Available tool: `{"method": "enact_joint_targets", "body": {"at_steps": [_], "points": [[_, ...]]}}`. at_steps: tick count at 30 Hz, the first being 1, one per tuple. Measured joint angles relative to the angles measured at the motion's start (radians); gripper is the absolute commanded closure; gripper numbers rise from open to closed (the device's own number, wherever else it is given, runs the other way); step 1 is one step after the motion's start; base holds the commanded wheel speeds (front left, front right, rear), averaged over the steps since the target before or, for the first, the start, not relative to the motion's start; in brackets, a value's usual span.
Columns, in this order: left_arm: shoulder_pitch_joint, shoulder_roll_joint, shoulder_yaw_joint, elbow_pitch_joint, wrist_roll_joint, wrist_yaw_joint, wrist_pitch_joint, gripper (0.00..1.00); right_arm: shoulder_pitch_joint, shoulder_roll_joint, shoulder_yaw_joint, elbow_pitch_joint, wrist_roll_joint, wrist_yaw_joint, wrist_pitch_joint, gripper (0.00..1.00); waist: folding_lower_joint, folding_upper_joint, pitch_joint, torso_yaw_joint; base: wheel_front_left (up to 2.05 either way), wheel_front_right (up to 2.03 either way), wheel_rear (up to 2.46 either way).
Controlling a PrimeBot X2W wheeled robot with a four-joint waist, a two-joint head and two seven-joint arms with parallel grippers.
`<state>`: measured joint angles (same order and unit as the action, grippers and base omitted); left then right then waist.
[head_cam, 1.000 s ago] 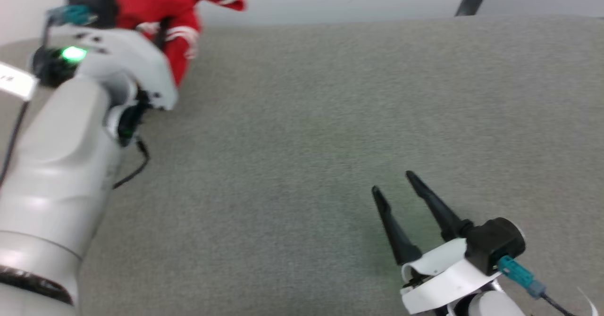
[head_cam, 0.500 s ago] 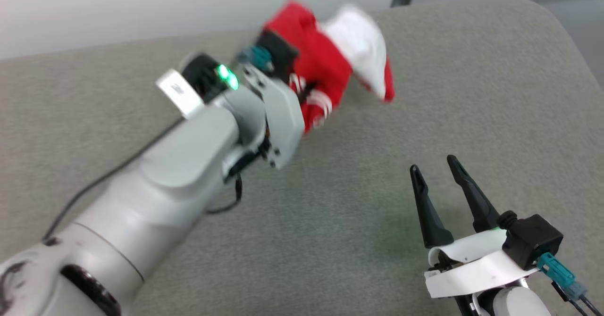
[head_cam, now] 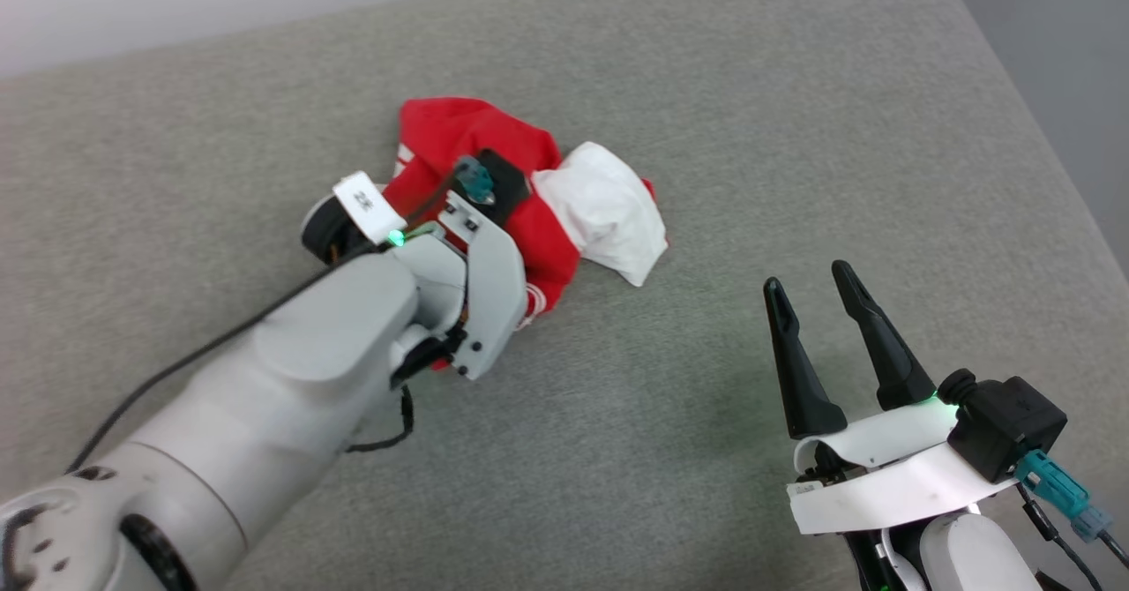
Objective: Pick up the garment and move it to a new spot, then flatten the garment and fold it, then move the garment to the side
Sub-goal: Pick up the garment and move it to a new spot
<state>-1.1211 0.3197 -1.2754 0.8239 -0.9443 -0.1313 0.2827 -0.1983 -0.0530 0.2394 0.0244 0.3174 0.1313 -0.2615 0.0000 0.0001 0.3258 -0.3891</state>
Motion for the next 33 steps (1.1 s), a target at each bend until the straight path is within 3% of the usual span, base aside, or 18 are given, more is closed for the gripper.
{"method": "enact_joint_targets", "body": {"at_steps": [7,9,10,16,23,33], "points": [[-0.002,0.026,0.006,-0.005,-0.023,0.000,0.045,1.00,-0.001,0.000,-0.005,0.002,0.016,0.000,0.000,0.00,0.0000,-0.0001,0.023,-0.037,0.00,0.00,0.00],[-0.001,0.023,0.005,-0.006,-0.041,0.000,0.023,0.41,0.000,0.000,-0.014,0.005,0.016,0.000,0.000,0.00,0.0000,-0.0001,0.021,-0.033,0.00,0.00,0.00],[0.001,0.018,0.003,-0.006,-0.057,0.000,0.003,0.00,0.001,0.000,-0.018,0.006,0.011,0.000,0.000,0.00,0.0000,0.0000,0.020,-0.029,0.00,0.00,0.00],[0.025,-0.001,-0.003,-0.042,-0.123,0.001,-0.091,0.00,0.012,0.001,-0.032,0.016,-0.026,0.000,0.000,0.00,0.0000,0.0000,-0.001,0.003,0.00,0.00,0.00],[0.067,0.011,0.006,-0.076,-0.229,0.001,-0.244,0.00,0.061,0.002,-0.046,0.042,-0.087,0.000,0.000,0.00,0.0000,-0.0001,-0.057,0.087,0.00,0.00,0.00],[0.272,0.044,0.054,-0.096,-0.359,0.001,-0.488,0.00,0.156,-0.034,-0.102,0.084,-0.118,0.000,0.000,0.00,0.0000,-0.0001,-0.159,0.218,0.00,0.00,0.00]]}}
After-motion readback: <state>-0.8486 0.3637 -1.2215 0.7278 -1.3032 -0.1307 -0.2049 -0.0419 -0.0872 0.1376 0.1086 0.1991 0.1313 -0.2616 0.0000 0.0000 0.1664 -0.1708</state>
